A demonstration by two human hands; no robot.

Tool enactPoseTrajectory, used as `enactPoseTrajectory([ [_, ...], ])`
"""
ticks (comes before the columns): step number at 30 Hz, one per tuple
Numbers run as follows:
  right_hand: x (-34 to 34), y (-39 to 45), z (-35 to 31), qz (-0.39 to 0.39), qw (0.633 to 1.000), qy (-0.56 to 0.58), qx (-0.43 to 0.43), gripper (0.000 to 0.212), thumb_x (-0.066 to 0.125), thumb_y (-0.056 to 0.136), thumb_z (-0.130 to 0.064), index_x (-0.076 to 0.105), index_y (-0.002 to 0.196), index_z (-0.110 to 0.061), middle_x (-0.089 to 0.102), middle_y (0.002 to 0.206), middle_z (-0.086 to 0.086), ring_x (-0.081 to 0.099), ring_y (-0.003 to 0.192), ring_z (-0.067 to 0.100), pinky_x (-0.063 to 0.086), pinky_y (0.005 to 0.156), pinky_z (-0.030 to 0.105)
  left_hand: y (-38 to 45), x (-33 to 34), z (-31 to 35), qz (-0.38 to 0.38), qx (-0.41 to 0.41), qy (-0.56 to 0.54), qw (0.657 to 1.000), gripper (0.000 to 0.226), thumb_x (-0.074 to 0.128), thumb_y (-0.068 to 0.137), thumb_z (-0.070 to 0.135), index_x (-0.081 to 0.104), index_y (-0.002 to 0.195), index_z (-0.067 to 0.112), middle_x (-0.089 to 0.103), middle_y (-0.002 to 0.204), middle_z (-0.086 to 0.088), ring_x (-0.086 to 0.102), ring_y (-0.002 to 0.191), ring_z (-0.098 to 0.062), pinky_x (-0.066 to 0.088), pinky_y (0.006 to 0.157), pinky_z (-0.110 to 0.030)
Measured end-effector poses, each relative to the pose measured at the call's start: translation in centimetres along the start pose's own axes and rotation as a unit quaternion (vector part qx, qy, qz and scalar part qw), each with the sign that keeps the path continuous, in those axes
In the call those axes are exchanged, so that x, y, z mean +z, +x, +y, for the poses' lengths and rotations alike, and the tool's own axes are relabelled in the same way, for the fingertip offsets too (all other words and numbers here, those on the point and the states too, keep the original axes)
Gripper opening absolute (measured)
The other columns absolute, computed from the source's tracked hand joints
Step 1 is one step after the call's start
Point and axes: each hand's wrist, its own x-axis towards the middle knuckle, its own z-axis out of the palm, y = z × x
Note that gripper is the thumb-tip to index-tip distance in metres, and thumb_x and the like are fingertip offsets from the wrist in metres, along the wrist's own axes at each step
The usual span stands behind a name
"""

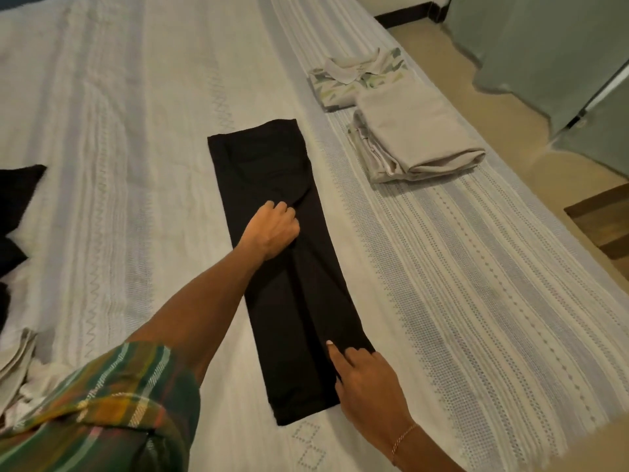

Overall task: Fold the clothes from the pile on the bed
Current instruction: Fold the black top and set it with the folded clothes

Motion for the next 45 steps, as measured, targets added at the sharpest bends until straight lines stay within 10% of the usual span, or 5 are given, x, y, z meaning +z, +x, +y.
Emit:
enactPoseTrajectory([
  [15, 2.6, 0.1, -3.6, -0.11, 0.992, 0.036, -0.054, 0.064, 0.087, 0.065, -0.047, 0.071, 0.122, -0.024, 0.067, 0.077, -0.011, 0.062, 0.065, 0.006, 0.055, 0.063, 0.023, -6.8, 6.7, 0.4, -0.049, -0.125, -0.115, 0.984, 0.031, 0.061, 0.097, 0.013, 0.059, 0.127, 0.007, 0.062, 0.118, -0.01, 0.06, 0.105, -0.026, 0.049, 0.082, -0.035],
  [21, 2.5, 1.0, -4.2, -0.228, 0.971, 0.067, 0.002, 0.065, 0.012, 0.098, -0.071, 0.069, 0.111, -0.041, 0.07, 0.074, -0.017, 0.067, 0.059, 0.006, 0.058, 0.052, 0.024, -7.1, 7.6, 0.7, -0.006, -0.238, -0.299, 0.924, 0.024, 0.045, 0.101, 0.027, 0.063, 0.108, 0.013, 0.064, 0.107, -0.005, 0.061, 0.095, -0.022, 0.049, 0.075, -0.033],
  [26, 0.6, 4.9, -3.5, -0.22, 0.963, 0.149, 0.051, 0.106, -0.014, 0.061, -0.082, 0.039, 0.145, -0.044, 0.057, 0.133, -0.017, 0.054, 0.117, -0.001, 0.035, 0.102, 0.012, -5.5, 8.0, -0.3, 0.031, -0.337, -0.432, 0.836, 0.025, 0.051, 0.1, 0.039, 0.06, 0.097, 0.016, 0.062, 0.096, -0.003, 0.058, 0.08, -0.016, 0.048, 0.068, -0.03],
  [37, 0.2, 19.5, 2.4, -0.143, 0.959, 0.24, 0.05, 0.025, 0.059, 0.098, -0.044, 0.064, 0.119, -0.032, 0.059, 0.092, -0.023, 0.061, 0.079, -0.003, 0.048, 0.074, 0.008, 1.9, 9.3, -5.3, 0.069, -0.421, -0.509, 0.748, 0.037, 0.065, 0.096, 0.039, 0.058, 0.128, 0.021, 0.06, 0.117, -0.002, 0.064, 0.096, -0.017, 0.054, 0.08, -0.03],
  [45, 0.7, 35.8, 5.0, -0.066, 0.954, 0.287, 0.054, 0.027, 0.066, 0.096, -0.029, 0.063, 0.121, -0.018, 0.06, 0.104, -0.004, 0.058, 0.086, 0.005, 0.043, 0.071, 0.007, 4.8, 11.1, -7.4, 0.044, -0.425, -0.632, 0.647, 0.015, 0.075, 0.088, 0.031, 0.067, 0.079, 0.023, 0.067, 0.07, 0.007, 0.066, 0.068, -0.01, 0.056, 0.071, -0.03],
])
